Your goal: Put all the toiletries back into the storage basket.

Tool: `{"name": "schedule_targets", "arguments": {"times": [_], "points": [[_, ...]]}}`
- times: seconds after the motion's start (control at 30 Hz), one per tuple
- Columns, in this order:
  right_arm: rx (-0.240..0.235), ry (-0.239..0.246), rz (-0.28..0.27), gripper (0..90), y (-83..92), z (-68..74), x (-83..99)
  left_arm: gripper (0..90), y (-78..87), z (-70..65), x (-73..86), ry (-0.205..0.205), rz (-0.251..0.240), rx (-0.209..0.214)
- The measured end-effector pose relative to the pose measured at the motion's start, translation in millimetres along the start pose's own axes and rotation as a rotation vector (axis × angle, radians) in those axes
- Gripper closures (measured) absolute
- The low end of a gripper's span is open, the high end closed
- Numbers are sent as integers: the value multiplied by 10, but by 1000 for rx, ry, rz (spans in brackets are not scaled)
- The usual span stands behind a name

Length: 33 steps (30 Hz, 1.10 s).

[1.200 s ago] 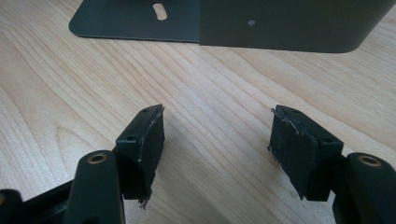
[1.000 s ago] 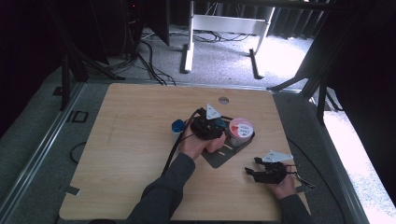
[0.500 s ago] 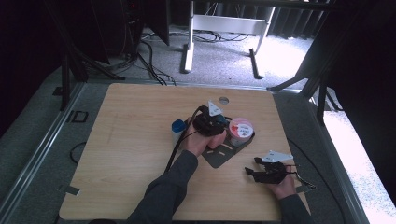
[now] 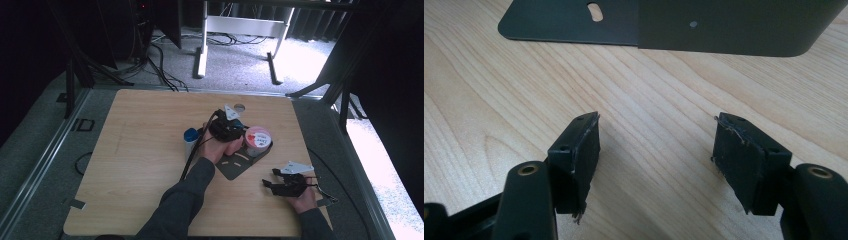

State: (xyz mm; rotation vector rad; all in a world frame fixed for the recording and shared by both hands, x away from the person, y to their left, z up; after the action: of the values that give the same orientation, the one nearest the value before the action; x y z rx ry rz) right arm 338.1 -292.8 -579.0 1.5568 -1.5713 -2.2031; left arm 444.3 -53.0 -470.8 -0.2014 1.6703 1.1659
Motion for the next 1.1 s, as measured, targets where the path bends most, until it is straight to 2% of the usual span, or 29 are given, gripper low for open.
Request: {"name": "schedule_targets", "arguments": {"times": [0.37,0.77,1.1], "points": [[0,0,0,348,0,0,0,528,-146,31,-72,3,18,-21],[0,0,0,348,0,0,0,528,-297,121,-96,40,24,-58],[-1,0,0,348,0,0,0,527,-362,154,-128,60,22,-63]]}}
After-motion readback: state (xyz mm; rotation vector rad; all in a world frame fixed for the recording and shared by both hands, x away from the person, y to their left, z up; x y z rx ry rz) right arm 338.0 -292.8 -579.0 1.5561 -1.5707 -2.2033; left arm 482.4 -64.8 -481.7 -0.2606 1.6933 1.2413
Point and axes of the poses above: each handheld gripper's, and its own axes: y roughly backward along the jaws, x roughly out of its underside, z roughly to its left, the point moved 3 cm from there along -y, roughly forward along the jaws, and after that the axes turned 4 degrees about z, right-handed, at the moved point
